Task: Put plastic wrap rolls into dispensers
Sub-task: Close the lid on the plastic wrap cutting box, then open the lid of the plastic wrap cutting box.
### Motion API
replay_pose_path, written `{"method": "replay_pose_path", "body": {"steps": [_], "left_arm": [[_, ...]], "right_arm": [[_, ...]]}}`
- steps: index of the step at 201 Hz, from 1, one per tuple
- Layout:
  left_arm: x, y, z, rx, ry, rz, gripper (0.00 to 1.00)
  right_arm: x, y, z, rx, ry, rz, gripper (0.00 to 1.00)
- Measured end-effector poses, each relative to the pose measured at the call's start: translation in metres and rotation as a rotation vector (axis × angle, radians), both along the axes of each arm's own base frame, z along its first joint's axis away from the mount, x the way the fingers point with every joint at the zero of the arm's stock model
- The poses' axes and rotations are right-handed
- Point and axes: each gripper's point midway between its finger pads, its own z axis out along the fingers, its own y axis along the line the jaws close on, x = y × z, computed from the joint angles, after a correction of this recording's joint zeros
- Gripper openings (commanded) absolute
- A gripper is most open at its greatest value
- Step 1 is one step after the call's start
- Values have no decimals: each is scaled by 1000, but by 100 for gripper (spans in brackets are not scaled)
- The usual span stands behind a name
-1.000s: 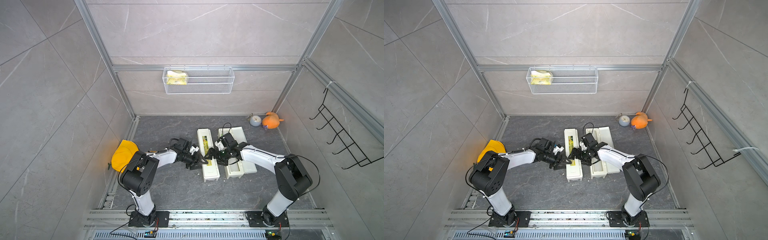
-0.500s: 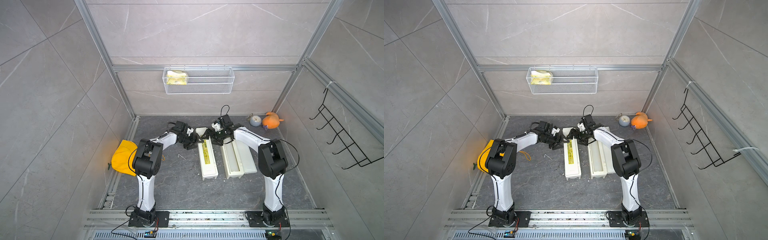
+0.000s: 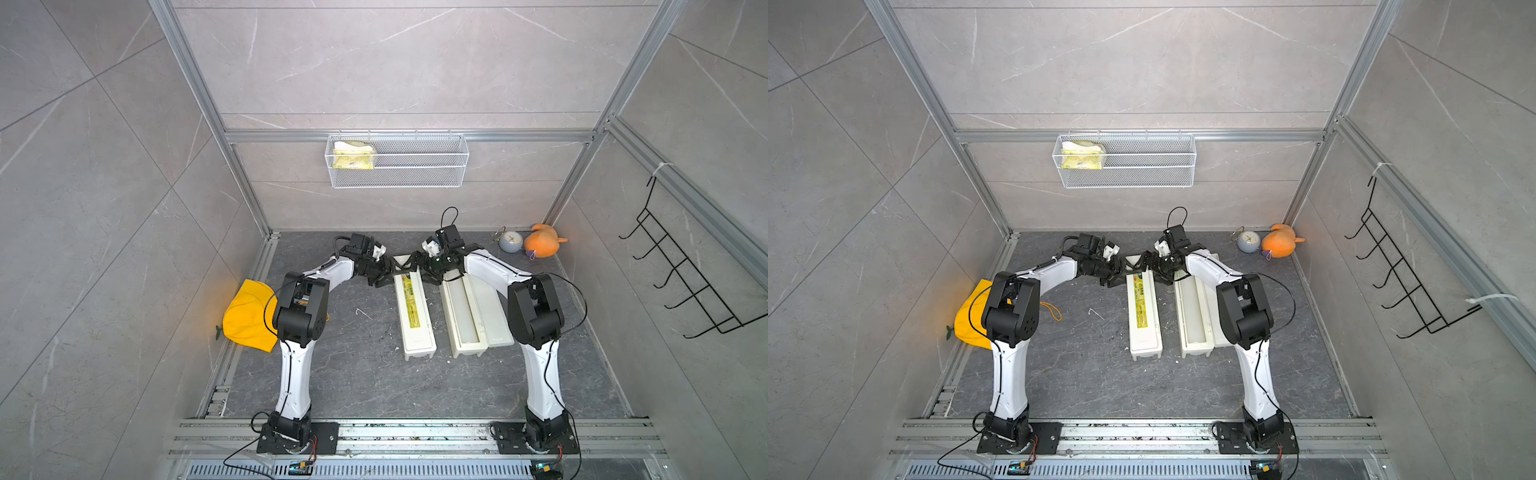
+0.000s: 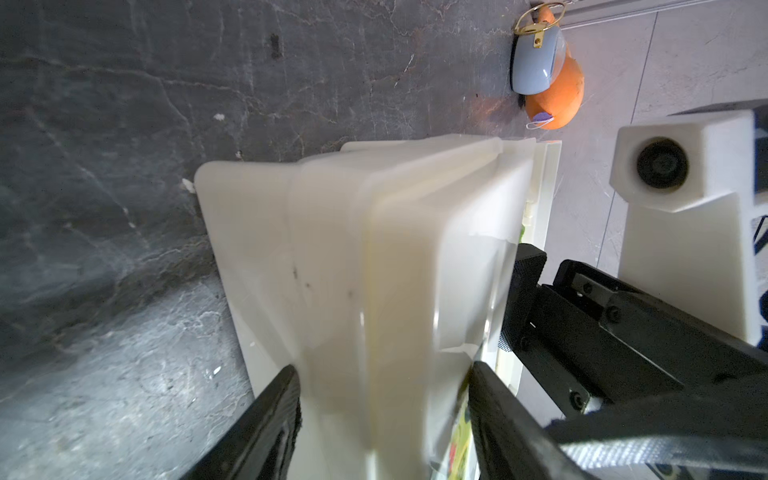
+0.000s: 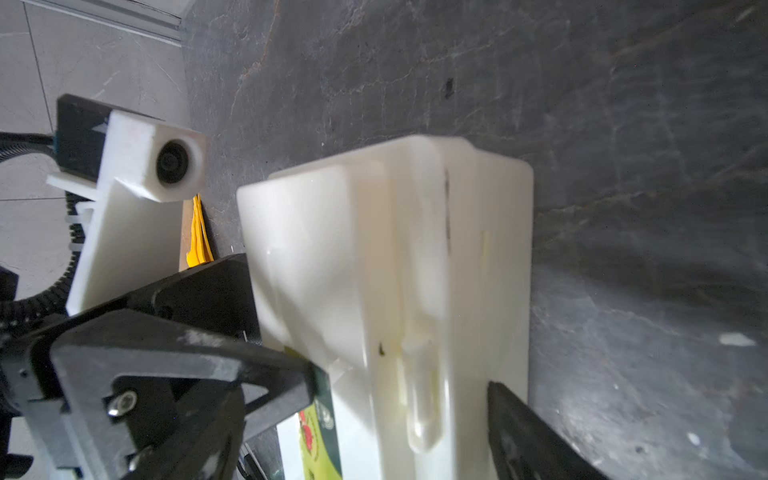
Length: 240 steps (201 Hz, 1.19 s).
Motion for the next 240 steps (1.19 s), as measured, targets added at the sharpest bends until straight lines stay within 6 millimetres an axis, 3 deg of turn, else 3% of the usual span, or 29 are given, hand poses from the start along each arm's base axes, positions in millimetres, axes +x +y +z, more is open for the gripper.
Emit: {"method": "replay_pose_path", "body": {"steps": [61, 85, 112, 115, 119, 123, 163, 188, 240], "left_arm": [[2, 0, -5, -1, 36, 42, 54], [4, 0, -5, 1, 33, 48, 49], [7, -1, -3, 0, 5, 57, 47], [7, -1, -4, 1, 5, 59, 47], [7, -1, -4, 1, 0, 60, 47], [7, 0, -4, 3, -2, 62, 49], [0, -1, -5, -1, -8, 69, 64], [-15, 3, -2, 0, 20, 73, 65], [-42, 41, 5, 8, 72, 152, 66]], "right_arm": [[5, -4, -11, -53, 10, -28, 74], [5, -6, -13, -67, 10, -36, 74], [-3, -8, -20, -115, 22, -22, 82], [-4, -7, -20, -122, 19, -19, 84], [-4, -7, -19, -134, 13, -16, 97], [-5, -7, -18, -149, 5, -13, 100], [-29, -3, -12, -314, -37, 52, 100], [-46, -2, -8, -406, -55, 87, 100], [-63, 1, -2, -559, -87, 125, 100]]}}
